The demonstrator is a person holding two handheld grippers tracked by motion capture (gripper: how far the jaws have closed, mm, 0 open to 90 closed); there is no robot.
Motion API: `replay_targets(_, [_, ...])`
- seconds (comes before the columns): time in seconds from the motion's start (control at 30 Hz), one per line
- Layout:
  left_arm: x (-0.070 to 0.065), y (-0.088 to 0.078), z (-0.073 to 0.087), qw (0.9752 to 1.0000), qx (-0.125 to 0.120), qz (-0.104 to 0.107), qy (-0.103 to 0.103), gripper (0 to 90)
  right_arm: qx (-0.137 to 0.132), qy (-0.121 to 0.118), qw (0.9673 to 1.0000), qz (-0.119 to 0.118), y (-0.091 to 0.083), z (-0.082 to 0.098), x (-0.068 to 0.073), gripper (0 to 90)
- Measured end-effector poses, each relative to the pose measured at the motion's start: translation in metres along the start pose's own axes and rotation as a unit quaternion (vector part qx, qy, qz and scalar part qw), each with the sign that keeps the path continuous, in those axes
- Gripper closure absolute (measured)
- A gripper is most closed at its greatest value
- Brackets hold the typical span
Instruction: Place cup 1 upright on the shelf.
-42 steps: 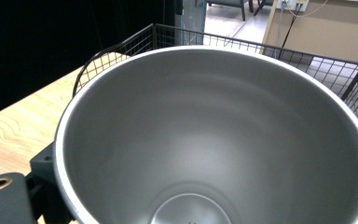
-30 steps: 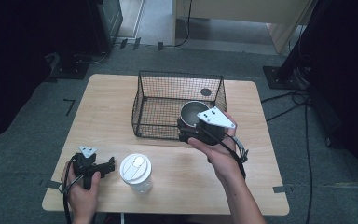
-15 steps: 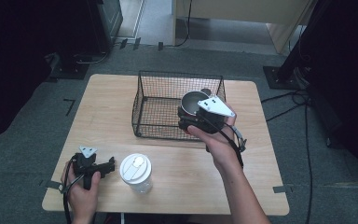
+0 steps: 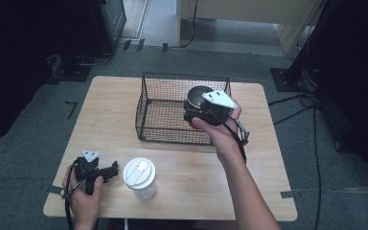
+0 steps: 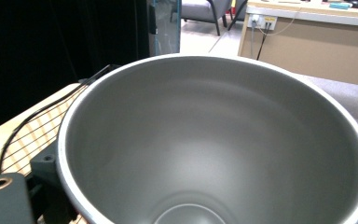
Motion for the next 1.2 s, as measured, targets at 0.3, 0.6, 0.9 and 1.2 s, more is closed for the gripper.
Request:
replay_targets(0.3, [0.0,0.0,0.0,1.0,0.0,0.0,0.001,0.0,-0.004,0.013,0.9998,0.015,0.026,0.001,-0.012,7.2])
replay_targets(0.6, [0.0,0.0,0.0,1.0,-0.001,0.0,0.0,0.0,0.006,0.026,0.9992,0.03,0.053,0.011,-0.02,7.2])
replay_targets(0.9, [0.0,0.0,0.0,1.0,0.0,0.0,0.0,0.0,0.012,0.037,0.9984,0.041,0.078,0.017,-0.026,7.2])
replay_targets(1.2, [0.0,0.0,0.0,1.0,0.0,0.0,0.0,0.0,0.02,0.038,0.9971,0.063,0.1,0.025,-0.034,7.1])
Point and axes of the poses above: each handheld gripper's, and its own axes: y roughly forward along the jaws, z roughly out of its underside, x roughly to its left, the point moved 6 cm from there along y, roughly forward along the jaws
